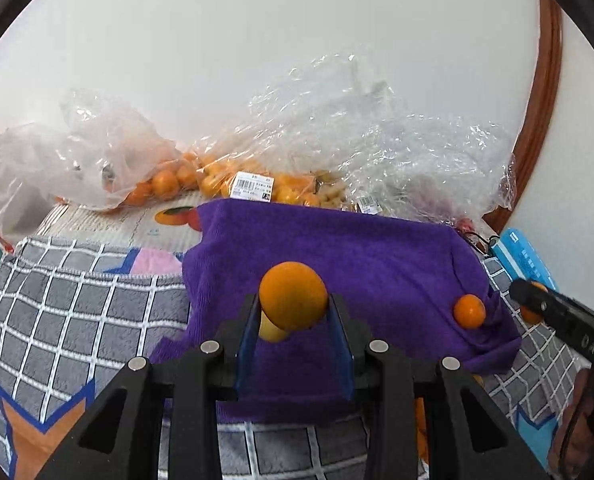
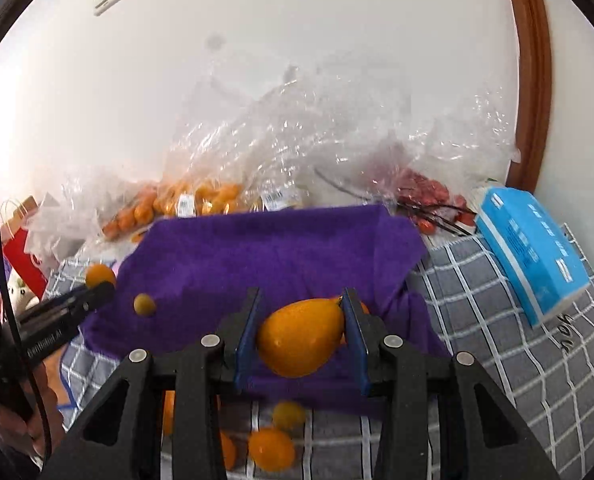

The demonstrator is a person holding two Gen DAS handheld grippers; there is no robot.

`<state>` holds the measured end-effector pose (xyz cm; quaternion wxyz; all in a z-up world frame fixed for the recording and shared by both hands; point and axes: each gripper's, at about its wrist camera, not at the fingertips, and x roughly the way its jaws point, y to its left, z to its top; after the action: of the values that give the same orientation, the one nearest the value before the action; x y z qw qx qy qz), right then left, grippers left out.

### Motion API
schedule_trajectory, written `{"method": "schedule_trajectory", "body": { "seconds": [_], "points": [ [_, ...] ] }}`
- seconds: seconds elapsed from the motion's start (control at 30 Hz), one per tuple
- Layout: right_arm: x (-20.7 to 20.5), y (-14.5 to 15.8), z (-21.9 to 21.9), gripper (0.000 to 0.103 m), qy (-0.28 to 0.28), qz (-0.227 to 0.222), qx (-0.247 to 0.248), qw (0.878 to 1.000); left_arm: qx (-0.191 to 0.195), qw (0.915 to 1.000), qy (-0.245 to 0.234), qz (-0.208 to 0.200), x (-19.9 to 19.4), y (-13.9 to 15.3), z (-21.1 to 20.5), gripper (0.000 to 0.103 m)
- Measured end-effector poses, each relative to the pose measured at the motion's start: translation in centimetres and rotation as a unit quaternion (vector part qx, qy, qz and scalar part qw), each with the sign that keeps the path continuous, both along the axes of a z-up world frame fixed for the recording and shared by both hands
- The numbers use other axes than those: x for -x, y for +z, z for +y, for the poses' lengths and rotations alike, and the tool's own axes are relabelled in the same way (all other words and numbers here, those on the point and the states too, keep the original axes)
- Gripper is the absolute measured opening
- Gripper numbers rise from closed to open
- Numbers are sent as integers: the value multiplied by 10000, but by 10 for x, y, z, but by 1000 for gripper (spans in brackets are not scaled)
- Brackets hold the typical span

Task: Organize fruits
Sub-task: 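Carry the orange with the left tool while the right tool carries the oval orange to the towel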

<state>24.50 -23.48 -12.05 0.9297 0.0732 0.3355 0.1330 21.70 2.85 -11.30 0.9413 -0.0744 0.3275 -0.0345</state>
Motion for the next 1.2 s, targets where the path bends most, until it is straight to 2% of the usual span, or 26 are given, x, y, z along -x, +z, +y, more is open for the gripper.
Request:
{"method": "schedule_trajectory", "body": {
  "seconds": [0.27, 0.37, 0.5, 1.2],
  "points": [
    [-6, -31, -17, 39, -128, 56, -222, 9997, 235, 9995, -93, 213, -8, -23, 0, 33],
    [-6, -33, -26, 40, -288, 28, -170, 9994, 285, 9993, -77, 221, -9, -26, 1, 33],
    [-3, -32, -35, 40, -395, -40, -348, 9986, 351, 9991, -45, 247, -11, -29, 3, 33],
    [-8, -55, -4, 40, 86, 252, -37, 9996, 366, 9985, -31, 399, -18, -41, 2, 33]
  ]
}}
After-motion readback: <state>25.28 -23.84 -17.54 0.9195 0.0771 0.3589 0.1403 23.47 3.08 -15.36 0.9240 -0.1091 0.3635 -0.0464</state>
